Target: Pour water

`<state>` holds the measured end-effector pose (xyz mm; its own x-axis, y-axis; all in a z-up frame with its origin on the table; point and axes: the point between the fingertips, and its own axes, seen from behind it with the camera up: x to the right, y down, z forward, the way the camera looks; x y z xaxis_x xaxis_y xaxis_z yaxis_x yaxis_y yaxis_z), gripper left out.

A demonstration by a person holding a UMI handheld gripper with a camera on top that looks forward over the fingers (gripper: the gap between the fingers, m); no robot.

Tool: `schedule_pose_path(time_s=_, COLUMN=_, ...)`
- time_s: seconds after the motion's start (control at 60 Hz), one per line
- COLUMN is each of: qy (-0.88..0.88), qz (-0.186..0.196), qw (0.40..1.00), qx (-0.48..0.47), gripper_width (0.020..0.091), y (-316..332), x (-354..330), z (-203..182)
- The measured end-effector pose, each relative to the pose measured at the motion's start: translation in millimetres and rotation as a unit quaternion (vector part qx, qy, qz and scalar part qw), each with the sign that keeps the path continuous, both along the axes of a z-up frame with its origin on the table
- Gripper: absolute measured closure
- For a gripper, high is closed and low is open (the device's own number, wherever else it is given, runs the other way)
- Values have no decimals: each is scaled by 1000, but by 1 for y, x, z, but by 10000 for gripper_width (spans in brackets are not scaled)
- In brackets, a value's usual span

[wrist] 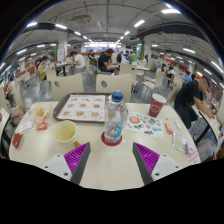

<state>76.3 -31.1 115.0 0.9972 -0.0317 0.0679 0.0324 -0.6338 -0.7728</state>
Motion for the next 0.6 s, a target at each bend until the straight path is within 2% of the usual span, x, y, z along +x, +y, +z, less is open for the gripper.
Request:
schedule_pose_path(time_s=0.15, qy=23, qz=-23, qw=999, qx=-23, gripper_width=248, y=-71, x=-31, z=24)
schedule_pose_path(time_s=0.233, qy=25, qz=-21, qw=999, qx=-25, gripper_width=249, y=-94, x=-47, z=34)
schedule_pose_path(time_s=0.6, qy=24, qz=-7, qw=1000, qx=-18, gripper_width=253, y=-121, x=-69, z=50)
